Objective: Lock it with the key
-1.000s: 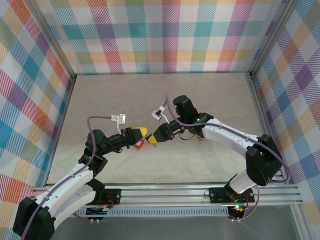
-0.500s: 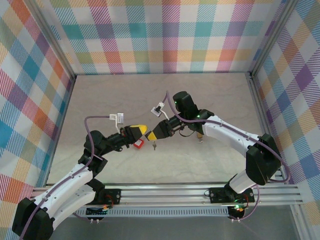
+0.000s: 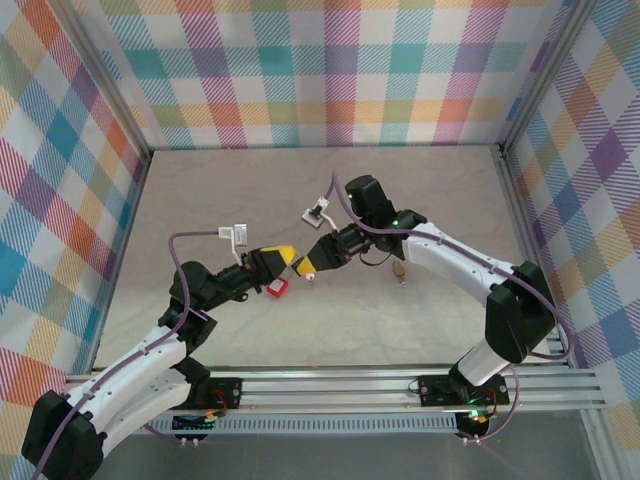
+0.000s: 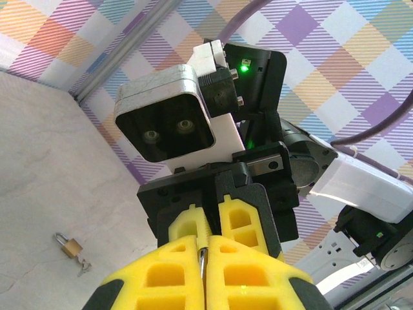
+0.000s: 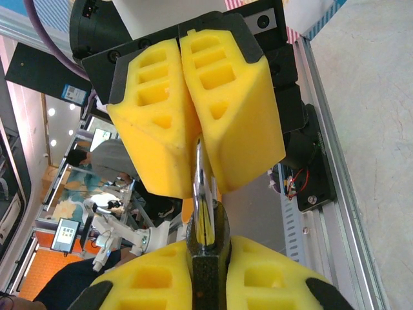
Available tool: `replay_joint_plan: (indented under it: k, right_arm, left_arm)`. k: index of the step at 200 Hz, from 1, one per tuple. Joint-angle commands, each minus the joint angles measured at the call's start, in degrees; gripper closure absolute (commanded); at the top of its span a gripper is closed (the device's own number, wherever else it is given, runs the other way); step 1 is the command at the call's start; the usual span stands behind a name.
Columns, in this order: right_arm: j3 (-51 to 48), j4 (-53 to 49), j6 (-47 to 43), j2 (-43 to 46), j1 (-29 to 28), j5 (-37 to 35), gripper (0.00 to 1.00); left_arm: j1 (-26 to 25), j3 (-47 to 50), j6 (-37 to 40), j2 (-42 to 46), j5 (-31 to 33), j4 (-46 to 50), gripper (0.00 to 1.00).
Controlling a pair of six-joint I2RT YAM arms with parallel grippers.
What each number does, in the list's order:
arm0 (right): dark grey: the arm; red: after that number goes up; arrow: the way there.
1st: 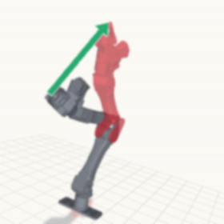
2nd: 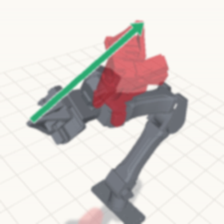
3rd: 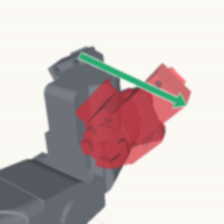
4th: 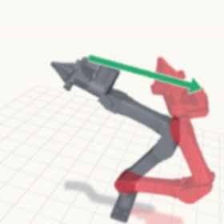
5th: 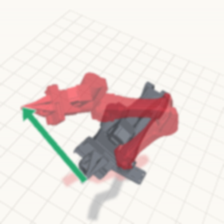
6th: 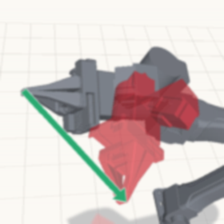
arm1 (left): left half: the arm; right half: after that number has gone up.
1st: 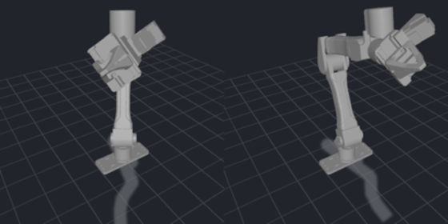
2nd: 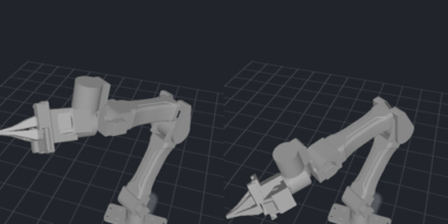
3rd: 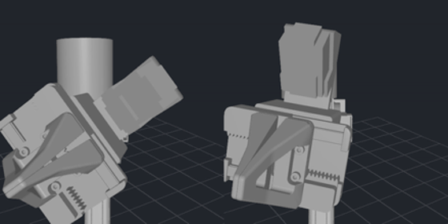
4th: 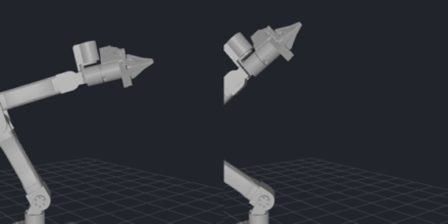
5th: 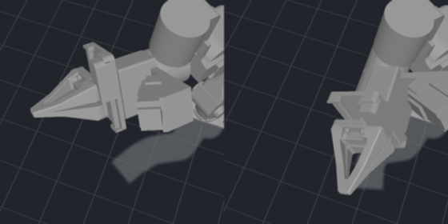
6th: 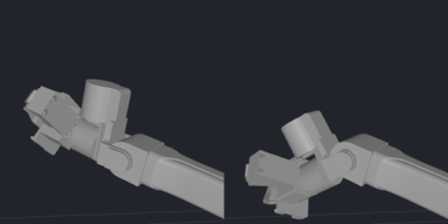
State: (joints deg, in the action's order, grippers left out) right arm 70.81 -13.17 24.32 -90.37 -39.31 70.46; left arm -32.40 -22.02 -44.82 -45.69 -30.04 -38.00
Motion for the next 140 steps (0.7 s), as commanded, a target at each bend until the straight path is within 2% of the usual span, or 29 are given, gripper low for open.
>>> replay_joint_plan:
  k: [1,90,140]
  right_arm:
    - [5.90,6.98,0.21,-0.15,1.71,-1.32,1.00]
    - [10.88,-1.55,-7.12,-1.59,2.75,-7.75,1.00]
    - [10.98,3.31,-5.68,-1.13,3.31,-7.80,1.00]
  left_arm:
    - [-5.27,0.84,5.26,-1.17,-11.38,6.58,1.00]
    - [-9.37,0.14,6.36,-2.47,-12.37,7.08,1.00]
    - [-11.98,-0.30,7.39,-3.48,-13.23,7.68,1.00]
